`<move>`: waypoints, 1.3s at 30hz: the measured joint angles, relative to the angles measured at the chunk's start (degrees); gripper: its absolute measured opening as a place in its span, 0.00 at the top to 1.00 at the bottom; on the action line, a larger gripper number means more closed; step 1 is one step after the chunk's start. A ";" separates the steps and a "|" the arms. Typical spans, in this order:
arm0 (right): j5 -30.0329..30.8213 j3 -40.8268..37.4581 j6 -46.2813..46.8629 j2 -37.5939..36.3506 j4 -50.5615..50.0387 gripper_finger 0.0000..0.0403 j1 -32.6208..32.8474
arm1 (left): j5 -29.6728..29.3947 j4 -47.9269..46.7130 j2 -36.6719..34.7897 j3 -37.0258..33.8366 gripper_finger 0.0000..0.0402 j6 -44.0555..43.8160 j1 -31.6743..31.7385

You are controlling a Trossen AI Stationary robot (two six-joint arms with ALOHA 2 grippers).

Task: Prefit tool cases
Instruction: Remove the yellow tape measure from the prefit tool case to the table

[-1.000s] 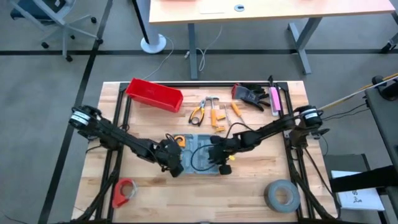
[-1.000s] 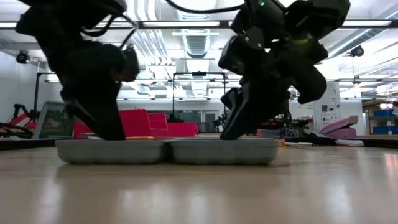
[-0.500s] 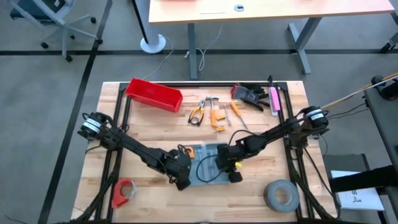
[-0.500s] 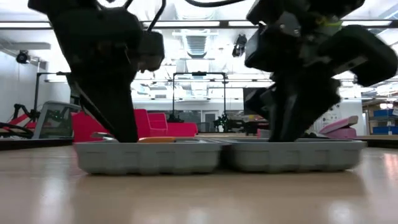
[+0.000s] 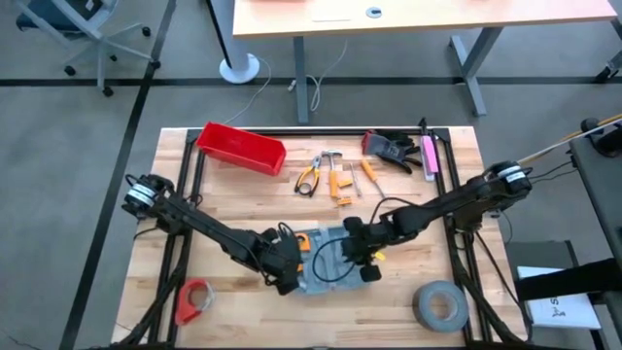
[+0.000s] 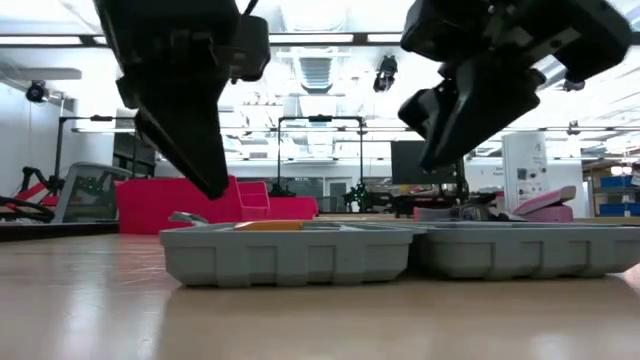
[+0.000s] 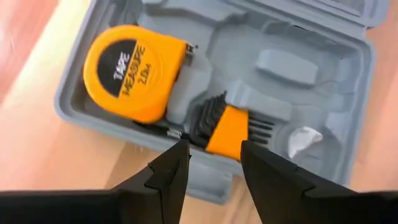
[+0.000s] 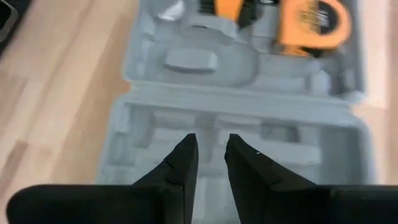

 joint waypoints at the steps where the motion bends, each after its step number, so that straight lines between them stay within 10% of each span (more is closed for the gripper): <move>1: 0.74 -0.02 -0.01 -0.25 -0.67 0.83 -0.03 | -0.10 0.08 0.11 0.09 0.62 1.06 0.15; 11: 2.41 -0.02 -2.02 0.23 -0.97 0.86 -1.44 | -0.78 0.34 0.15 -0.02 0.48 12.13 4.89; 39: 12.93 -0.11 -5.34 0.23 -1.75 0.88 -3.17 | 11.14 -0.30 3.22 2.85 0.25 -13.32 14.81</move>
